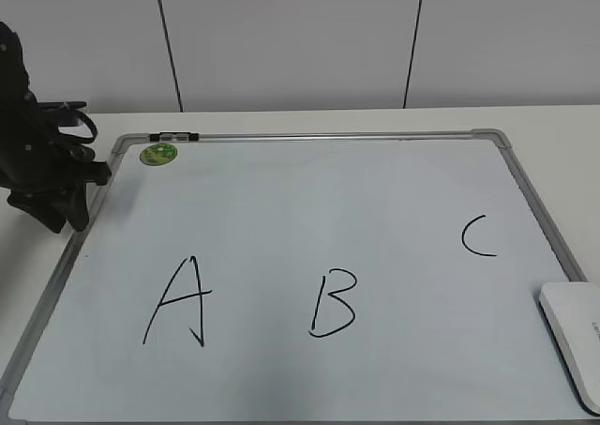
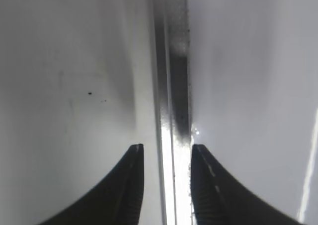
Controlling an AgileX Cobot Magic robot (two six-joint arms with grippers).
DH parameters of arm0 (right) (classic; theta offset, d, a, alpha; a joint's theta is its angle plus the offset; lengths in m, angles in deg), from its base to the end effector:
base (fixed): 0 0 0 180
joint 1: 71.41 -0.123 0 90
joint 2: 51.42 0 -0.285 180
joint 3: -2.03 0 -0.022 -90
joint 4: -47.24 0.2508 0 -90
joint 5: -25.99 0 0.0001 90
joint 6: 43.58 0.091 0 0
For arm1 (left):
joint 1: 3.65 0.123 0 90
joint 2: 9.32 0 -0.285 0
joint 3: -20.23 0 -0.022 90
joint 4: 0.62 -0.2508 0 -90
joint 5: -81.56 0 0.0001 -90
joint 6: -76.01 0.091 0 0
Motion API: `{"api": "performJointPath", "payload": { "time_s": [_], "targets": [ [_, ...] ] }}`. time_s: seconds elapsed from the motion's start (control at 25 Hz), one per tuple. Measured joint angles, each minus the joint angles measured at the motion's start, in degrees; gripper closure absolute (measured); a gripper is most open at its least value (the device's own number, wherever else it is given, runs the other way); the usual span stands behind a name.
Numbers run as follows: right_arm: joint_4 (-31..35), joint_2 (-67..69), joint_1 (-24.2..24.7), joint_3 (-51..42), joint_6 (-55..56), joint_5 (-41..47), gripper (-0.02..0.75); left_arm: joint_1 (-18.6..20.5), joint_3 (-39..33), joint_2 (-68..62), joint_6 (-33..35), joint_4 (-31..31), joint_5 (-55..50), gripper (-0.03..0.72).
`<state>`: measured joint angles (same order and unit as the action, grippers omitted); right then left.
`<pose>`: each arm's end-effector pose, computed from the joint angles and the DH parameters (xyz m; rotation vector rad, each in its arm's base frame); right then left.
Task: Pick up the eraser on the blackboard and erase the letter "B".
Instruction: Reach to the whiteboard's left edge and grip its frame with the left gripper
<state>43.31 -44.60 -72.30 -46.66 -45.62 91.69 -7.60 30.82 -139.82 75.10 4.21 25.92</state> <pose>-0.0110 -0.0059 0.2699 -0.0467 2.1144 -0.0949 0.4191 -0.0353 0.1432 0.0125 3.0649 -0.1145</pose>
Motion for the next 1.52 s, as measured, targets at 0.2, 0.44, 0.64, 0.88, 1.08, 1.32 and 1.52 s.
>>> {"api": "performJointPath", "payload": {
  "time_s": [0.2, 0.44, 0.64, 0.88, 1.08, 1.32, 1.52],
  "targets": [
    [0.0, 0.0, 0.0, 0.0, 0.0, 0.0, 0.164, 0.0, 0.0, -1.3, 0.0, -0.3, -0.6, 0.445],
    [-0.1, 0.0, 0.0, 0.0, 0.0, 0.0, 0.164, 0.0, 0.0, -1.3, 0.0, -1.7, -0.8, 0.445],
    [-0.1, 0.0, 0.0, 0.0, 0.0, 0.0, 0.164, 0.0, 0.0, -1.3, 0.0, -1.8, -0.8, 0.445],
    [-0.1, 0.0, 0.0, 0.0, 0.0, 0.0, 0.164, 0.0, 0.0, -1.3, 0.0, -1.8, -0.8, 0.445],
    [-0.1, 0.0, 0.0, 0.0, 0.0, 0.0, 0.164, 0.0, 0.0, -1.3, 0.0, -1.1, -0.5, 0.446],
    [-0.1, 0.0, 0.0, 0.0, 0.0, 0.0, 0.164, 0.1, 0.3, -2.4, 0.0, -0.4, -0.4, 0.447],
    [-0.1, 0.0, 0.0, 0.0, 0.0, 0.0, 0.164, 0.2, 0.3, -2.4, 0.0, -0.3, -0.4, 0.466]
  ]
}}
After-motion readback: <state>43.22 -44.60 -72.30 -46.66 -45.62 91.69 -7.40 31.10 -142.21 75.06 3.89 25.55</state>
